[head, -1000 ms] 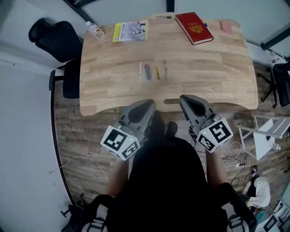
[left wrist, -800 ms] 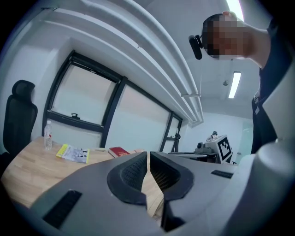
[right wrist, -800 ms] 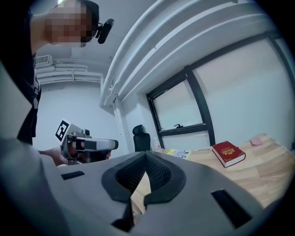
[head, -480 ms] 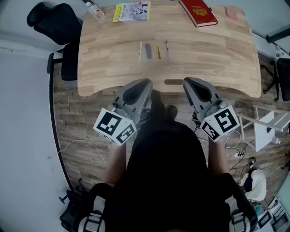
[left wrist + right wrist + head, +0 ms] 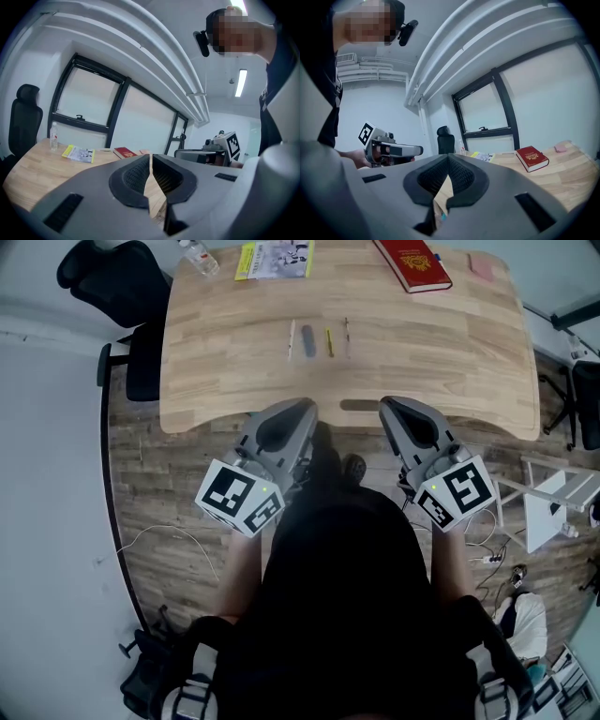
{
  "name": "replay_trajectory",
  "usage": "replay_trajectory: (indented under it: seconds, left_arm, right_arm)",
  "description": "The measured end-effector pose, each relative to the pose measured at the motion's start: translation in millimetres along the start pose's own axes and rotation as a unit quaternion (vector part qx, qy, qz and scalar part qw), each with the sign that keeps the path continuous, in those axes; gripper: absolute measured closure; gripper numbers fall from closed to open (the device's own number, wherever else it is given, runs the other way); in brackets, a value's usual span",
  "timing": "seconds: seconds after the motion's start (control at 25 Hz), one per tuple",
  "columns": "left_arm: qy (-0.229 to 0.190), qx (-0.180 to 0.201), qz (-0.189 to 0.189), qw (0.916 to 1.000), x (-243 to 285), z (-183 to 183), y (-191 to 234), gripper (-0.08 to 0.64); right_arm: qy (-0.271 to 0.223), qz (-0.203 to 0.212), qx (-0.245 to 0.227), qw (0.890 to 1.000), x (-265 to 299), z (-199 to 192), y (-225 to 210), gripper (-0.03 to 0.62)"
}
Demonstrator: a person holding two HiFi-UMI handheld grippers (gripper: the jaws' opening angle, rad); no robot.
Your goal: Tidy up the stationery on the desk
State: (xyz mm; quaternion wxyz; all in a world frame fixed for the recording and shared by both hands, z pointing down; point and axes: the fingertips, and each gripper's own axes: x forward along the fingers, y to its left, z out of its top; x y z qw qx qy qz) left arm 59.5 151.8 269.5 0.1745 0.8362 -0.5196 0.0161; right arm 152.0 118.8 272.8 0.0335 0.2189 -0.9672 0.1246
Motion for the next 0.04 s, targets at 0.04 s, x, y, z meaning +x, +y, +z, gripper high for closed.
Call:
replay_trajectory:
  seconds: [0.04]
  left_arm:
    - [0.000, 0.000, 0.000, 1.0000, -0.8, -0.3, -0.3, 0.515]
  right_arm:
    - [0.000, 0.000, -0.002, 1.000, 0.2, 0.5, 0.8, 0.572]
